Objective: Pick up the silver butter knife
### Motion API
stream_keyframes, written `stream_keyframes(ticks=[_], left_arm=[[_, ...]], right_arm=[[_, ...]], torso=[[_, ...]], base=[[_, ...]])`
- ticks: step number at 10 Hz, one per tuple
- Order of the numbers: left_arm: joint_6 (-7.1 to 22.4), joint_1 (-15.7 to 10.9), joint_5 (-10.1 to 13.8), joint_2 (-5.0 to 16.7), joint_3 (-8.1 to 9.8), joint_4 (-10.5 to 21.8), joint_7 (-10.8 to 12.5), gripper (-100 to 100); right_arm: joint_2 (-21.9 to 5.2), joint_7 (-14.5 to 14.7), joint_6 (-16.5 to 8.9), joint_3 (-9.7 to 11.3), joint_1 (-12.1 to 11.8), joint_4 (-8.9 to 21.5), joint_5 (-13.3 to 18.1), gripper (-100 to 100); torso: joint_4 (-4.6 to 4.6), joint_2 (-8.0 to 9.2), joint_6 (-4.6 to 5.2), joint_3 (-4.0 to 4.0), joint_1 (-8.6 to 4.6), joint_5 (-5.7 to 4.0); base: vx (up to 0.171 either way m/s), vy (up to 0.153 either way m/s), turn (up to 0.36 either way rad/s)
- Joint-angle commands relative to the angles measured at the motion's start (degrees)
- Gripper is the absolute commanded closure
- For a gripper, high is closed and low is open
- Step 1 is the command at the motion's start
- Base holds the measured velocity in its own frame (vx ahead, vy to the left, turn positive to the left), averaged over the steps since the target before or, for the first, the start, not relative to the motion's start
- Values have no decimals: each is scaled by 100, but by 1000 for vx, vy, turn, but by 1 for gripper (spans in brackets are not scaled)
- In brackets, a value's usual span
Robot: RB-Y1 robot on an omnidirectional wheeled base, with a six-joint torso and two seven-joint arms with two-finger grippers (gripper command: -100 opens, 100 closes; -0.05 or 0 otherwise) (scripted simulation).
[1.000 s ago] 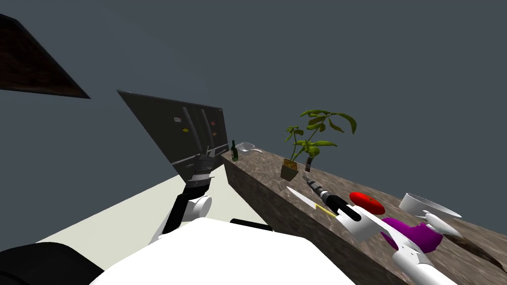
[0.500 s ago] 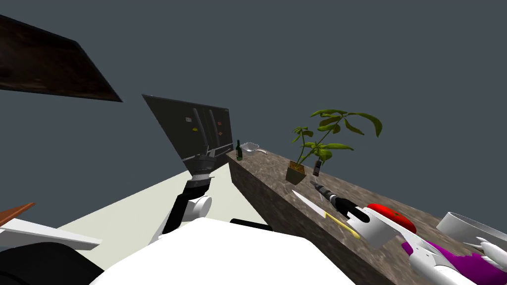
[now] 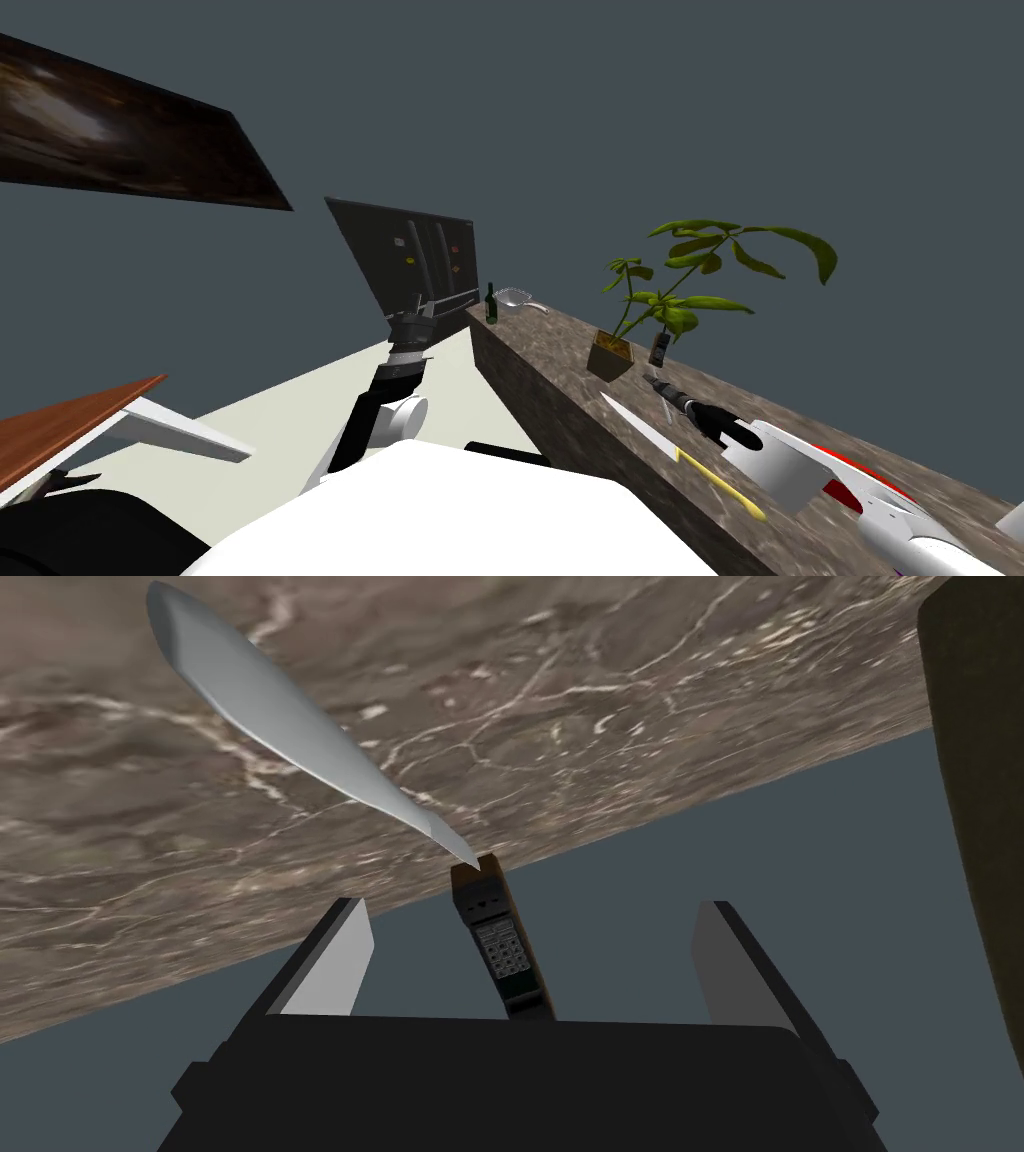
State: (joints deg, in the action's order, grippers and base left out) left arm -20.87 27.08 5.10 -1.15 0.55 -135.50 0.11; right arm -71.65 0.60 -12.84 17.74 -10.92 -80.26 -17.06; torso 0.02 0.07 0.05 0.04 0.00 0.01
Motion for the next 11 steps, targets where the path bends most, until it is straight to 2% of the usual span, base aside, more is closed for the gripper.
stream_keyframes(ticks=[1, 6, 7, 9, 10, 11], left_arm=[[0, 0, 0, 0, 0, 0, 0, 0], [0, 0, 0, 0, 0, 0, 0, 0], [0, 0, 0, 0, 0, 0, 0, 0], [0, 0, 0, 0, 1, 0, 0, 0], [0, 1, 0, 0, 1, 0, 0, 0], [0, 1, 0, 0, 1, 0, 0, 0]], right_arm=[[-199, 4, -131, 246, 68, 218, -86, -100], [-683, -38, -503, 852, 34, 528, -301, -100], [-785, -58, -605, 1050, 5, 586, -367, -100], [-856, -80, -703, 1269, -41, 625, -437, -100], [-780, -16, -620, 1262, 71, 726, -440, -100], [-791, -17, -626, 1277, 67, 727, -451, 0]], torso=[[0, 0, 0, 0, 0, 0], [1, 2, 1, 1, -4, -1], [0, 2, 1, 1, -4, -2], [0, 3, 3, 2, -8, -4], [1, 4, 5, 2, -6, -2], [1, 2, 6, 1, -4, -2]], base=[[-5, 0, 198], [-10, -7, 211], [-14, -14, 257], [-13, -14, 139], [-4, -5, 19], [0, 0, 0]])
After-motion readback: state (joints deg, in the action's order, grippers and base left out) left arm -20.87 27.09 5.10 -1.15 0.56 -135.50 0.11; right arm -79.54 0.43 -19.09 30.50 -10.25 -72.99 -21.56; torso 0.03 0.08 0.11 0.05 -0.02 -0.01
